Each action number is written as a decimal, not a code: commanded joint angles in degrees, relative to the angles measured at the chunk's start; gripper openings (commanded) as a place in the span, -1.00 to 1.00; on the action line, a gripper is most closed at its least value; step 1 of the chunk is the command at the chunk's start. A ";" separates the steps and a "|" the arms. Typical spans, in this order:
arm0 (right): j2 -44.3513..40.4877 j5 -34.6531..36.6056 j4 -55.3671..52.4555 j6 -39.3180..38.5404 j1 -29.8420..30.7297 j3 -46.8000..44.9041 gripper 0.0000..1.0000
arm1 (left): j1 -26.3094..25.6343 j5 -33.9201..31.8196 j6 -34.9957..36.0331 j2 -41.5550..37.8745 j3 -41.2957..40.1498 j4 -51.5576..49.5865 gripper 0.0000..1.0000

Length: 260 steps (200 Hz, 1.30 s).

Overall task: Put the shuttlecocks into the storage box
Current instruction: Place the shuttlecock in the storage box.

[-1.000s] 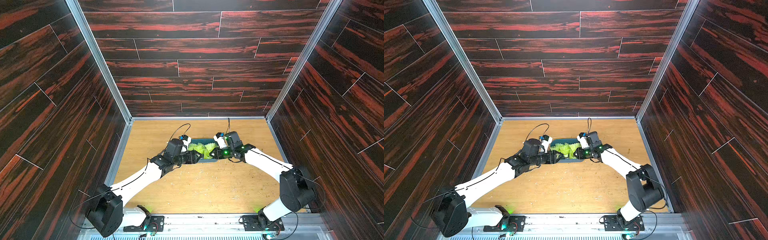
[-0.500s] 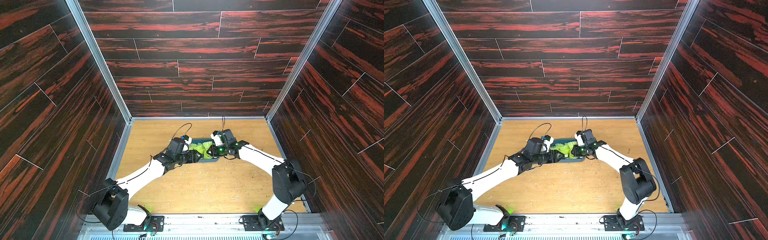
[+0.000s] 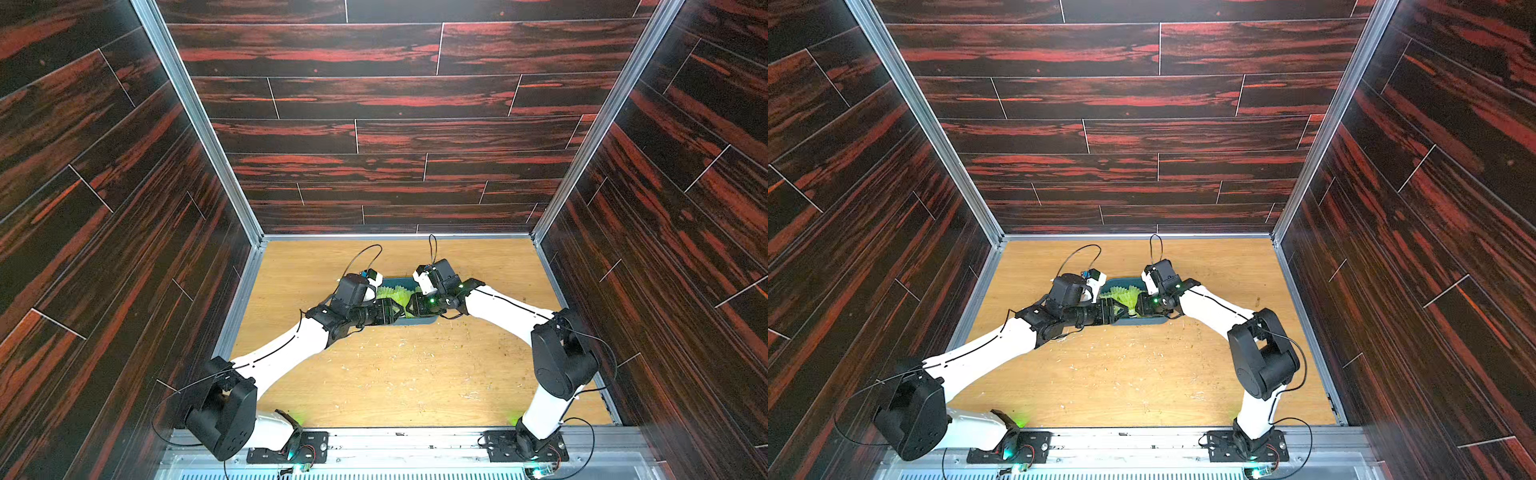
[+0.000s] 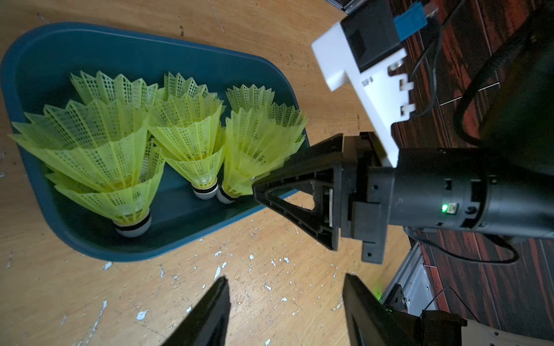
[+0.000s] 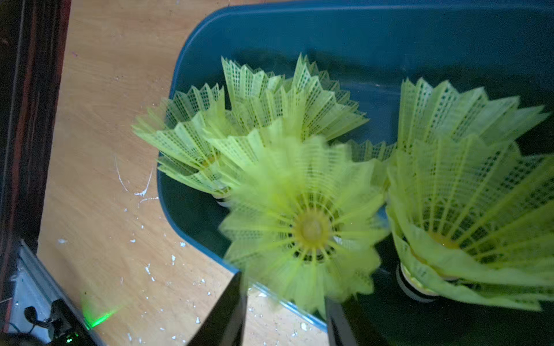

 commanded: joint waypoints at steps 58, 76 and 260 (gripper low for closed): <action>-0.84 3.41 -3.83 -0.92 0.70 2.35 -0.01 | 0.45 0.30 -0.68 -1.20 0.23 0.08 0.28; -0.64 3.94 -4.65 -1.00 0.76 2.88 0.01 | 0.52 0.52 -1.03 -1.06 0.14 0.57 0.27; -4.85 8.36 -8.49 -1.36 1.85 4.37 0.15 | 0.39 0.77 -2.33 -2.41 -1.18 1.28 0.28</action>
